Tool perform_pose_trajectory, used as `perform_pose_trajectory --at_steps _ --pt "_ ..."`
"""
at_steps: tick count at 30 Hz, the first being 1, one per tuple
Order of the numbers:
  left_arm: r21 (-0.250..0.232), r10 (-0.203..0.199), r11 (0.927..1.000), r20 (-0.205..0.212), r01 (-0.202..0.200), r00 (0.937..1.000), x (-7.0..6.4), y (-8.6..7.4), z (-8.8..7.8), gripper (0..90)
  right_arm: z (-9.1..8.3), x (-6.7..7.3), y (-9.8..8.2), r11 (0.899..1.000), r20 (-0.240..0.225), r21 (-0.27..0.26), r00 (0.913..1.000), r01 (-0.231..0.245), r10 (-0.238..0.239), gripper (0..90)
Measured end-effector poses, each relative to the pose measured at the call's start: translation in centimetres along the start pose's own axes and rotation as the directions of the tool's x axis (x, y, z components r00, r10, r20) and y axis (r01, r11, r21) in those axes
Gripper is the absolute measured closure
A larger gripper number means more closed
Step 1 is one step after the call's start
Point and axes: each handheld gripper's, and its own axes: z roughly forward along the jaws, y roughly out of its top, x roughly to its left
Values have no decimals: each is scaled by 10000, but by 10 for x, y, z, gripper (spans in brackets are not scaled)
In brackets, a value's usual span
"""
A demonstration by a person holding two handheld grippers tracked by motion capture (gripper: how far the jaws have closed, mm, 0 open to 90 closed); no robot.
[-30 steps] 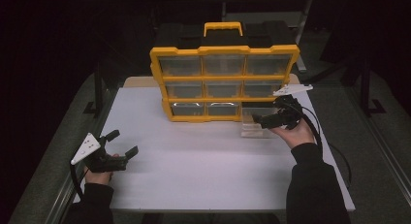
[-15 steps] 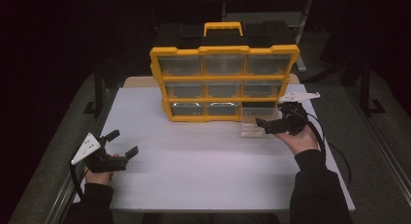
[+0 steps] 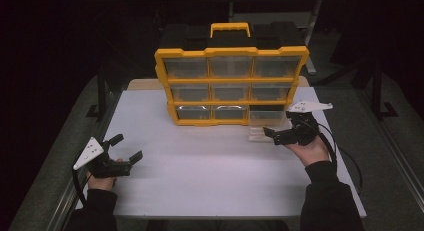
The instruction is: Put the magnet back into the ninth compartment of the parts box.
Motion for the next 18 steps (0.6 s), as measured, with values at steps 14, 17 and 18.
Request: perform_pose_trajectory --at_steps 14,17,18 --pt "17 30 10000 5 -30 10000 0 0 0 0 -10 1 -24 9989 109 -369 9996 -274 278 0" --pt "12 13 10000 -8 -13 10000 0 0 0 0 -12 0 -27 9985 152 -417 9992 -364 370 0" --pt "13 17 10000 -9 -17 10000 0 0 0 0 -12 0 -28 9983 151 -444 9991 -389 396 0"
